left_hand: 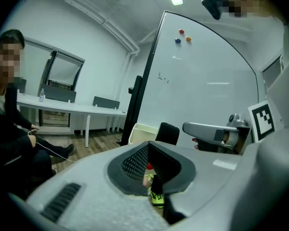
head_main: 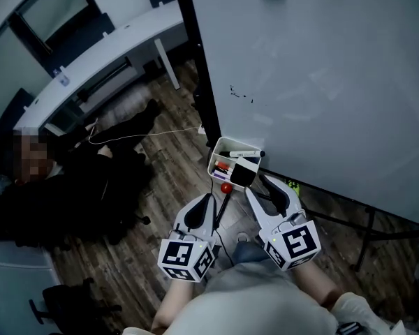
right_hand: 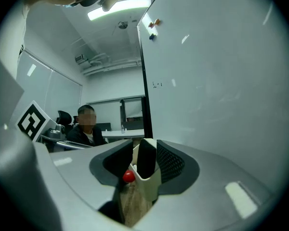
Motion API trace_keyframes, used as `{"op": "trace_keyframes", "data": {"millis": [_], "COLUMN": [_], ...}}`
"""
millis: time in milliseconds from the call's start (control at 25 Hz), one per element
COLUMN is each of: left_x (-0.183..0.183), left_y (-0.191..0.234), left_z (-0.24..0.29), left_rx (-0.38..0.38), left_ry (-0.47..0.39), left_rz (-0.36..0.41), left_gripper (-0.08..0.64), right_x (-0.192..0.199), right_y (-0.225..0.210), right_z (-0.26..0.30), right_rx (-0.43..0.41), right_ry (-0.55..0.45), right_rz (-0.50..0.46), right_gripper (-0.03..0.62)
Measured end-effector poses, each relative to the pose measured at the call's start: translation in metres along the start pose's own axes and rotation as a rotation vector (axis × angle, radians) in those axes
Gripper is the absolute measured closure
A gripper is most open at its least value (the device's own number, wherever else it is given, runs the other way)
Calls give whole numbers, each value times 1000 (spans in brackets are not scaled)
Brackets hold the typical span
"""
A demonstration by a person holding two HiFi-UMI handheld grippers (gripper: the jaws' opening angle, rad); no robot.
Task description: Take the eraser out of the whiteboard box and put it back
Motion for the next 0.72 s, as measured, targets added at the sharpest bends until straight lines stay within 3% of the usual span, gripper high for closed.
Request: {"op": "trace_keyframes", "data": {"millis": [160, 280, 720], "left_x": [-5, -9, -11], "left_y": [5, 5, 13], "left_z": [17, 26, 38], "left_rx": [26, 42, 53], "left_ry": [10, 4, 0], "left_rz": [-8, -17, -37], "left_gripper": [558, 558, 558], "right_x": [1, 4, 19], "right_y": [-10, -15, -16], "right_z": [12, 17, 43], "right_rx": [30, 30, 18], "right_ry": [30, 60, 114], "right_rz": [0, -1, -15], "right_gripper": [359, 335, 342]}}
Point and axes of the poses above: the fingertips, and each gripper's own axes: z forward along the fingers, y to its left, x out of its underside, the point moved 5 cm from there along -z, backward along the fingers, and after that the axes turned 5 degrees about z, right-handed, at the moved point
